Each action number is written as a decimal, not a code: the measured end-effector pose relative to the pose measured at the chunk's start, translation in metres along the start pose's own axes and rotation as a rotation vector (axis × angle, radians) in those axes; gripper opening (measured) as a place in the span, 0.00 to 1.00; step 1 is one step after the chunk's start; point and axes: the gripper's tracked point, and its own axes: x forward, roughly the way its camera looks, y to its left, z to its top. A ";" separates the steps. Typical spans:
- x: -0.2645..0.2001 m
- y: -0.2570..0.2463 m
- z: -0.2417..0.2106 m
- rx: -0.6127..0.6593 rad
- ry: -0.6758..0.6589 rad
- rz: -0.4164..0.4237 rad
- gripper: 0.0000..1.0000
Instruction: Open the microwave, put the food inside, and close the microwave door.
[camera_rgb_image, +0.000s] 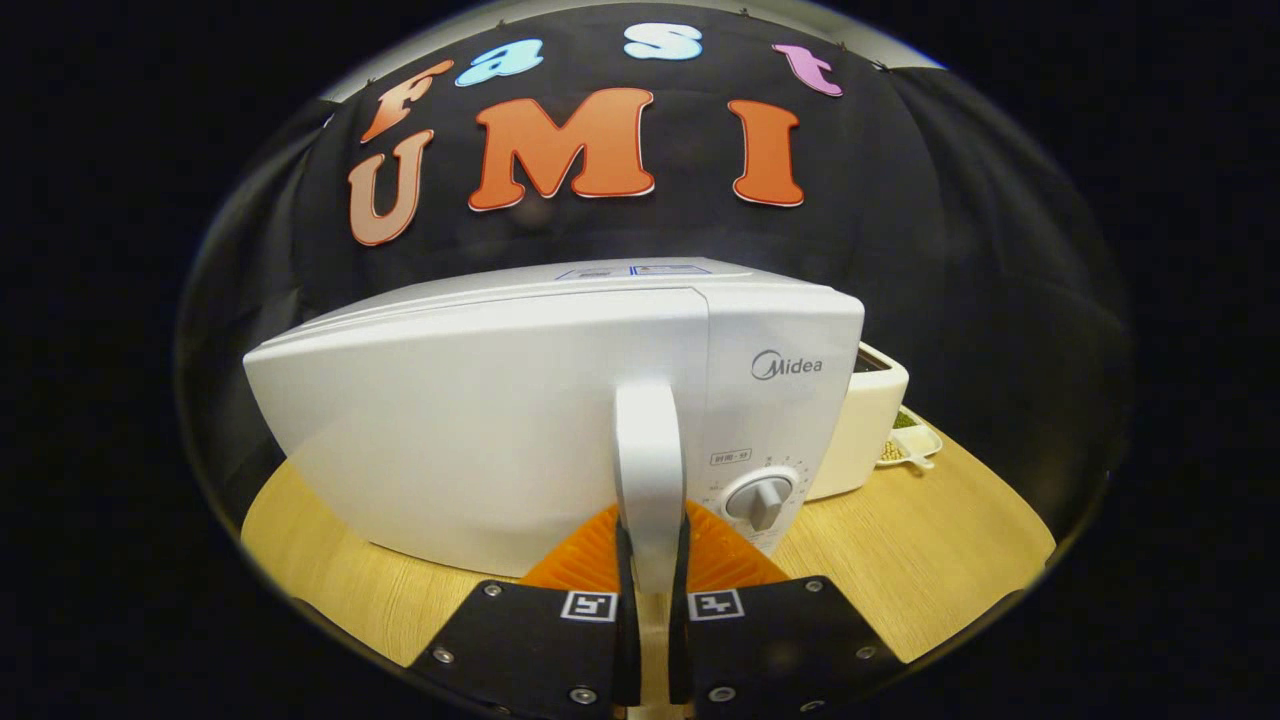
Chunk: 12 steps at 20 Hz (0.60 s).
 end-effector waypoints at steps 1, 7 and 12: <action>0.000 -0.001 -0.001 -0.002 0.002 -0.006 0.11; -0.049 0.006 -0.017 -0.059 -0.030 0.009 0.11; -0.096 0.017 -0.038 -0.057 -0.012 -0.006 0.11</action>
